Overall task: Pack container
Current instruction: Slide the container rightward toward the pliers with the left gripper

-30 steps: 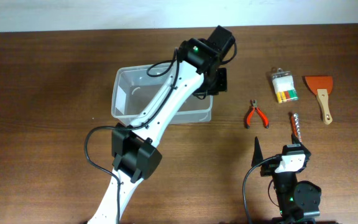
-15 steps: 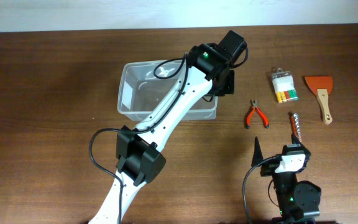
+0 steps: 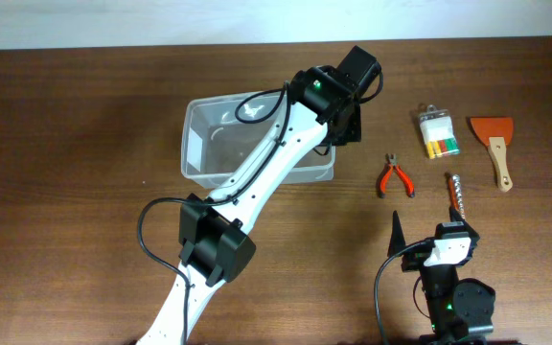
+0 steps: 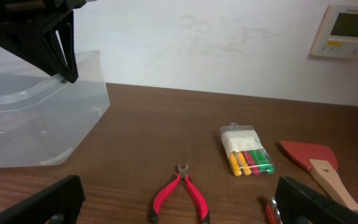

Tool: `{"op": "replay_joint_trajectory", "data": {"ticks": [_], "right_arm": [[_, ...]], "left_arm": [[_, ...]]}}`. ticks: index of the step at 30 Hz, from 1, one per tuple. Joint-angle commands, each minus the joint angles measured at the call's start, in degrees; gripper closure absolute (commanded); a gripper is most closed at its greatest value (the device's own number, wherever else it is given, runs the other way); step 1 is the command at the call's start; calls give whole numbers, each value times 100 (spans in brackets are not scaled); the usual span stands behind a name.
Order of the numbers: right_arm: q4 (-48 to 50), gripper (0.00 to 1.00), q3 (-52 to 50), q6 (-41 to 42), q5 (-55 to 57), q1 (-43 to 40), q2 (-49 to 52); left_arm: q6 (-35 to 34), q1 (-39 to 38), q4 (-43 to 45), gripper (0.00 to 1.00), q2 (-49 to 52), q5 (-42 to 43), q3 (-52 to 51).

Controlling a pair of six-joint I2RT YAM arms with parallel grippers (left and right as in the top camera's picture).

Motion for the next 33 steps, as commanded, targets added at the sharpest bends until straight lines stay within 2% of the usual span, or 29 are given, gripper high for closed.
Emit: {"op": "replay_joint_trajectory", "data": {"ticks": [1, 33], "right_arm": [[-35, 1, -31, 24, 70, -48, -37], [-33, 1, -31, 24, 70, -48, -37]], "left_arm": [[-129, -92, 92, 98, 262, -81, 118], [-343, -466, 479, 98, 476, -157, 118]]}}
